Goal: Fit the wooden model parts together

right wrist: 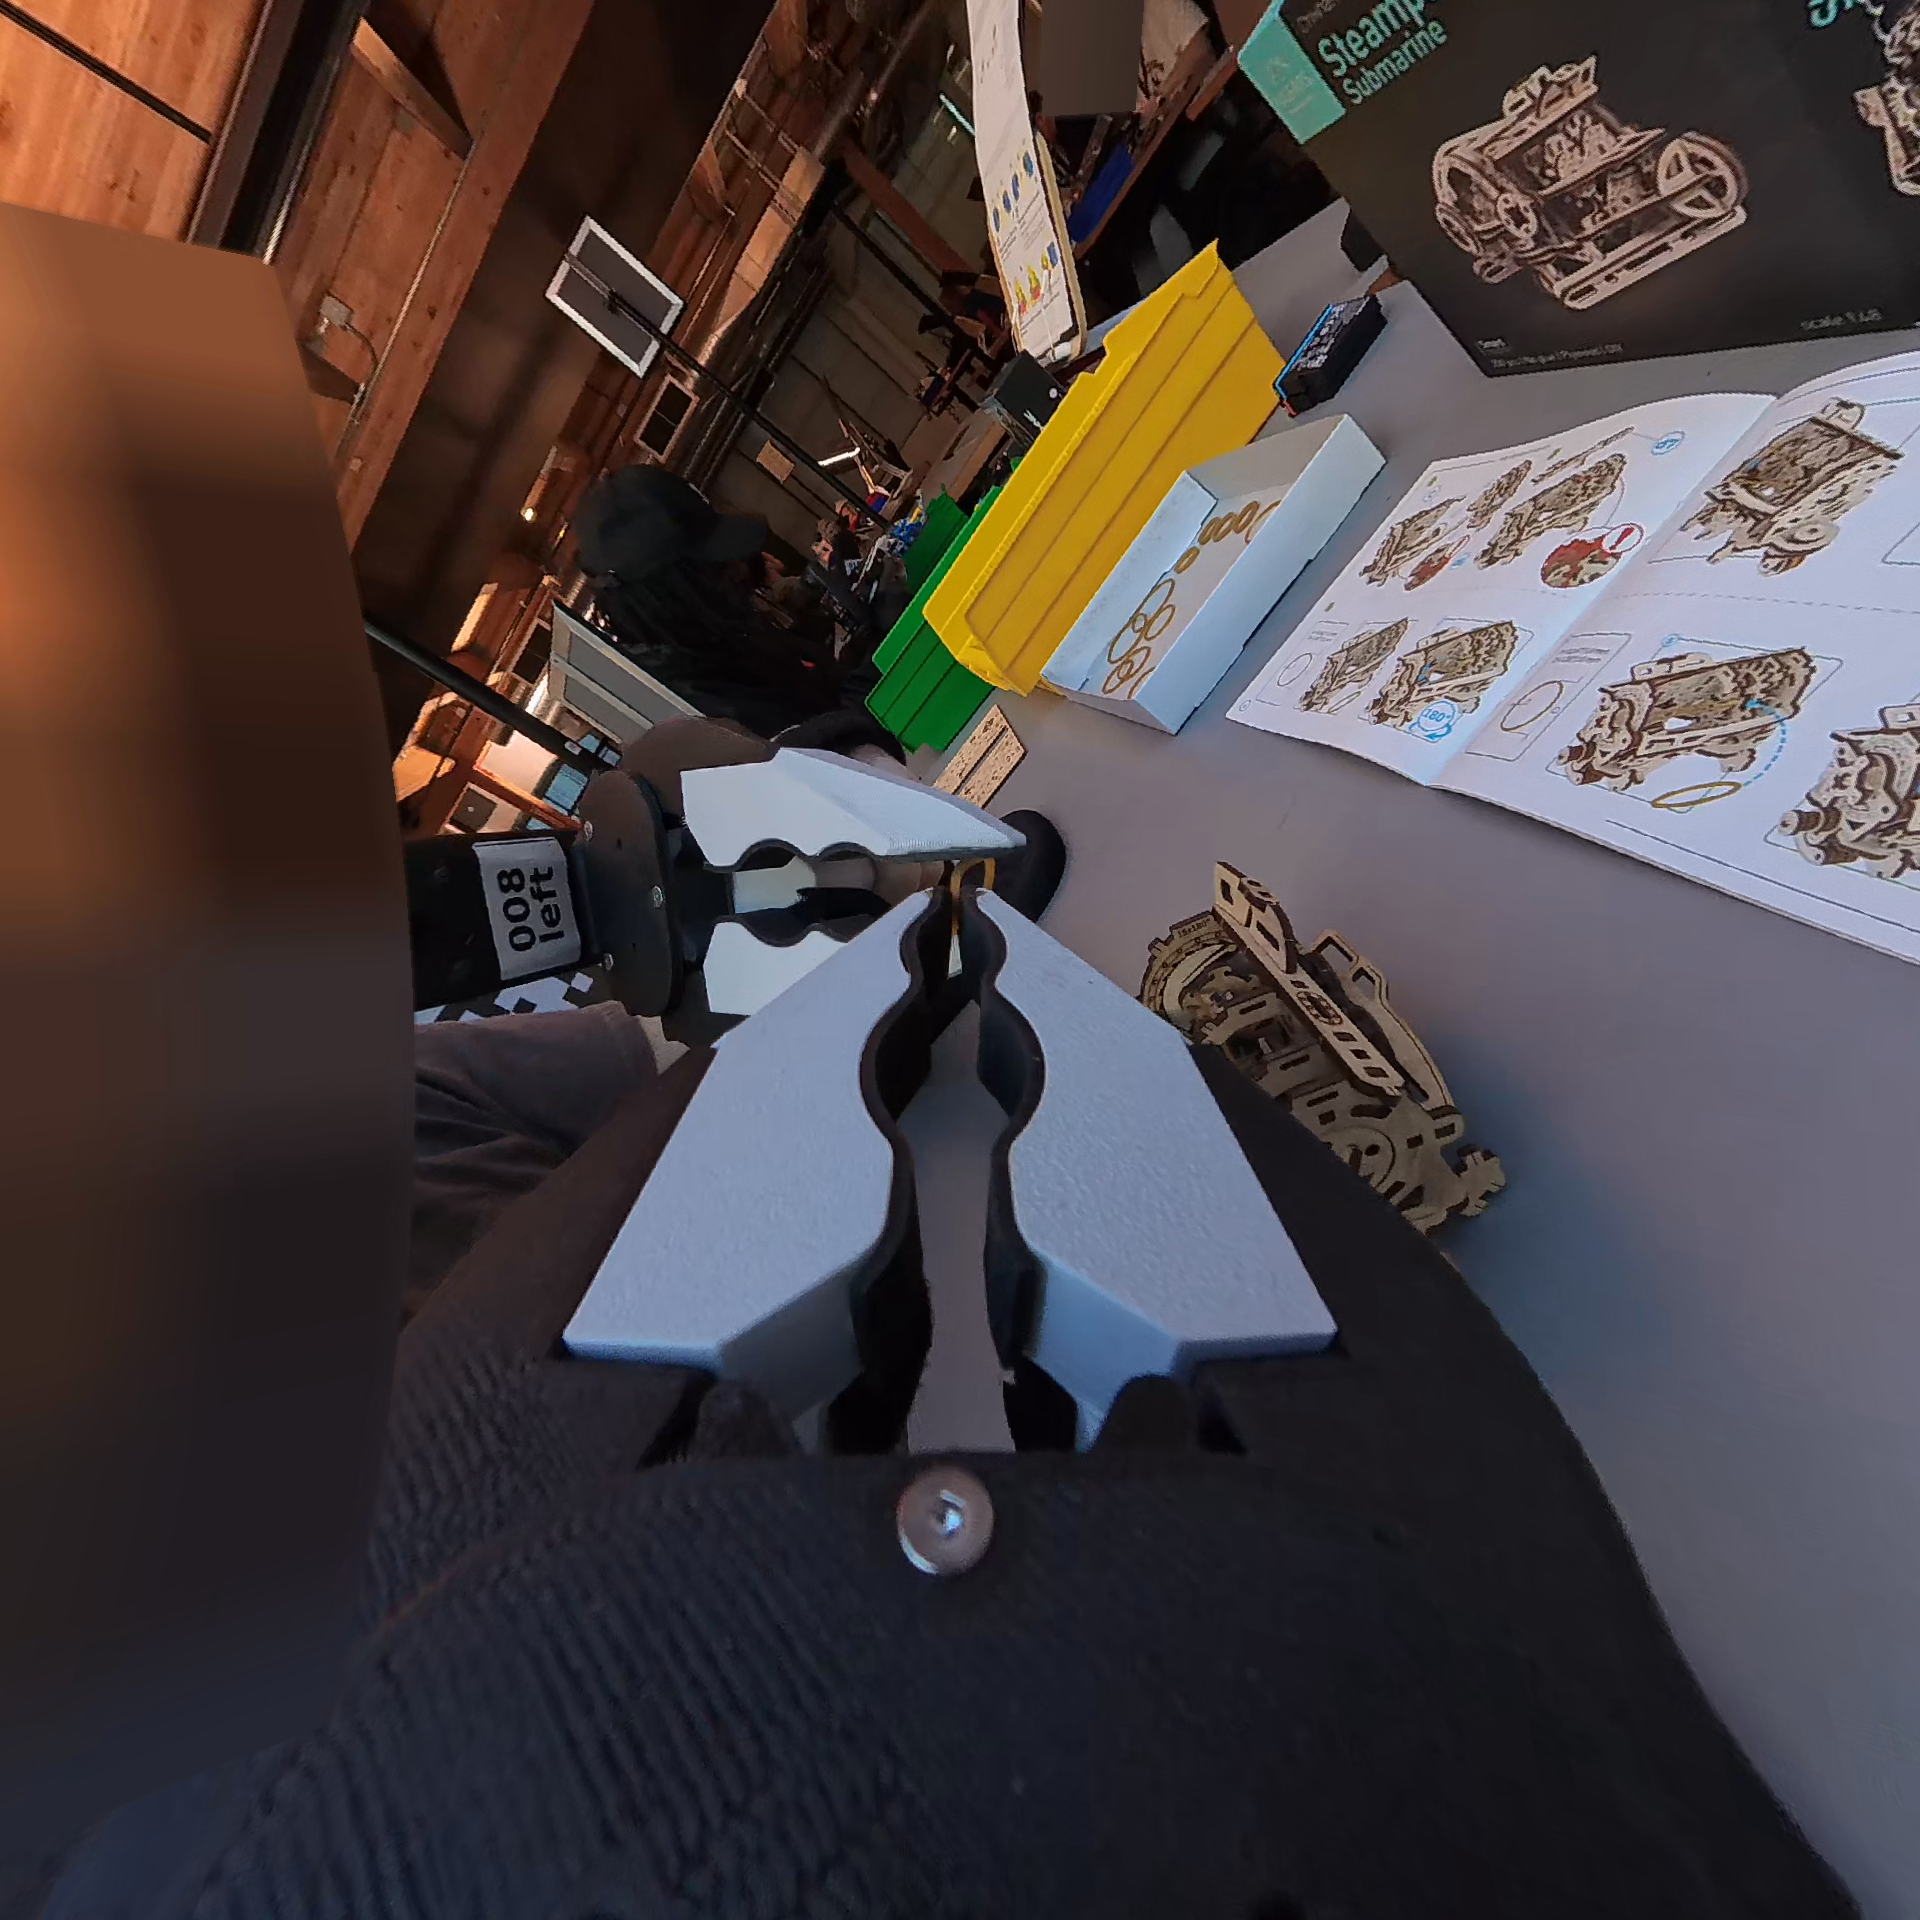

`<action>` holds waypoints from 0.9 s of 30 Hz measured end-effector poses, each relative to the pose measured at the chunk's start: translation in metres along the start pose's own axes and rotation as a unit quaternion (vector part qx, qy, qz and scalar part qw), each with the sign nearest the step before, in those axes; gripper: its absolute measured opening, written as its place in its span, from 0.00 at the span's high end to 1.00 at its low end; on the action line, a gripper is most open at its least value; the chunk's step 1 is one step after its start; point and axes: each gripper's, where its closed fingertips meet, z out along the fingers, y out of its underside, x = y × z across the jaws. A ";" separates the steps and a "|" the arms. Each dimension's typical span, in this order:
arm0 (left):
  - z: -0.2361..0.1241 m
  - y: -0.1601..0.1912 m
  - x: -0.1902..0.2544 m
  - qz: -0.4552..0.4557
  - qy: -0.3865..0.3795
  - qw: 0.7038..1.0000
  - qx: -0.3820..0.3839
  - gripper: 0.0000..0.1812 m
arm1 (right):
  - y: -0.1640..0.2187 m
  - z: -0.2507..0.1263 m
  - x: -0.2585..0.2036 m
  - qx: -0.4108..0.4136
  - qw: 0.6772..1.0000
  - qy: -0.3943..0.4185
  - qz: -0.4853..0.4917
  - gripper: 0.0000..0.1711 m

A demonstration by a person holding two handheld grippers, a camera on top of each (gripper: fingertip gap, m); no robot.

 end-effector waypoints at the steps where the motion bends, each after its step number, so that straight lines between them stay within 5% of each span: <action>1: 0.000 0.000 0.000 0.002 -0.001 1.000 0.001 0.97 | 0.000 0.000 0.000 -0.001 1.000 0.001 -0.002 1.00; 22: -0.002 -0.004 0.005 -0.009 0.026 1.000 0.012 0.88 | 0.003 0.000 -0.007 -0.020 0.998 0.006 -0.064 1.00; 27: -0.004 -0.006 0.007 0.002 0.029 0.999 0.018 0.93 | 0.003 0.000 -0.008 -0.024 0.997 0.008 -0.077 1.00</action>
